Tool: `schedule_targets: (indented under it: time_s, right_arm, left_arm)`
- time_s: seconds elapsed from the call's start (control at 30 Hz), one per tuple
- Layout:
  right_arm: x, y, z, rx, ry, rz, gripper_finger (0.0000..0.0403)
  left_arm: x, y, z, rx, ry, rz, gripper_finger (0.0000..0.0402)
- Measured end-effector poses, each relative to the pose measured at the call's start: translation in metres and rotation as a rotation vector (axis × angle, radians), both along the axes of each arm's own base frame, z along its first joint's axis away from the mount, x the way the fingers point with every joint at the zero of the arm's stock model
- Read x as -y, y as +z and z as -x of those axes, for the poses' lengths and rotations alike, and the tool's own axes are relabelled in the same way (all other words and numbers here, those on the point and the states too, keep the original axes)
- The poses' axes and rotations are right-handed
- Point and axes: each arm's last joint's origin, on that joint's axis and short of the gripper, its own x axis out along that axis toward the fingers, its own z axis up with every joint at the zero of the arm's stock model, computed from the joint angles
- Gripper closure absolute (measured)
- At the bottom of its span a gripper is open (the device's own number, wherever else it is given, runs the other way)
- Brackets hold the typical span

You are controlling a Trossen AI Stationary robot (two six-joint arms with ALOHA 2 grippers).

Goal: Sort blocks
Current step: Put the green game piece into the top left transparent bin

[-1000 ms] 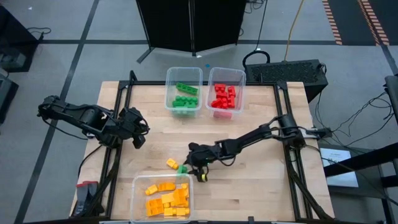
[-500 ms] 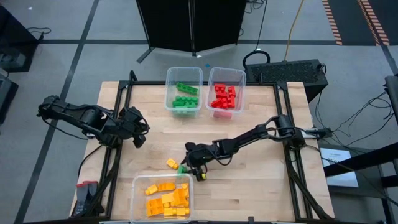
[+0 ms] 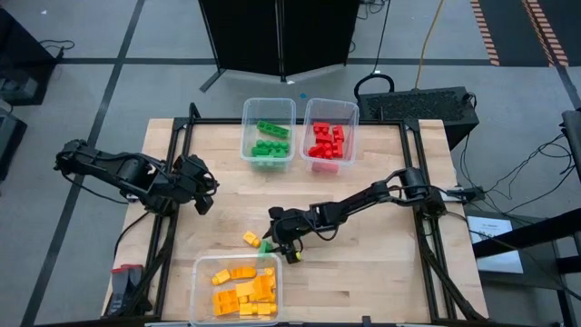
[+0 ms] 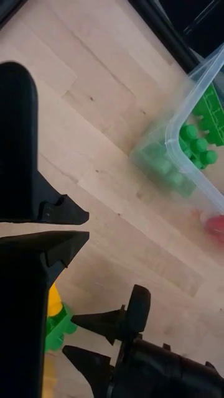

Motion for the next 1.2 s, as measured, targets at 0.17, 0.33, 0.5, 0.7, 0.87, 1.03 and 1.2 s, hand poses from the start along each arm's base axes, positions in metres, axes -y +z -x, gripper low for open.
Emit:
schedule_targets:
  time_s: [0.17, 0.33, 0.5, 0.7, 0.87, 1.03, 1.2]
  right_arm:
    - [0.005, 0.002, -0.002, 0.023, -0.014, -0.006, 0.0187]
    - [0.010, 0.003, -0.003, 0.039, -0.022, -0.005, 0.0187]
    - [0.008, 0.002, -0.007, 0.089, 0.008, -0.041, 0.0187]
    - [0.004, -0.005, -0.012, 0.086, 0.016, -0.061, 0.0187]
    - [0.005, 0.004, -0.017, 0.094, 0.014, -0.063, 0.0187]
    - [0.006, -0.005, -0.017, 0.042, 0.004, -0.082, 0.0187]
    - [0.002, -0.016, -0.016, -0.009, 0.009, -0.118, 0.0187]
  left_arm:
    - [0.000, 0.000, 0.000, 0.000, 0.001, -0.001, 0.0401]
    - [0.000, 0.000, 0.000, 0.001, 0.001, -0.001, 0.0401]
    - [0.000, 0.000, 0.000, 0.001, 0.002, -0.002, 0.0401]
    - [0.000, 0.000, 0.000, 0.000, 0.003, -0.004, 0.0401]
    - [-0.001, 0.000, 0.000, 0.003, 0.011, -0.018, 0.0402]
    - [-0.001, 0.000, 0.000, 0.005, 0.015, -0.023, 0.0401]
    - [-0.001, 0.000, 0.000, 0.005, 0.016, -0.027, 0.0401]
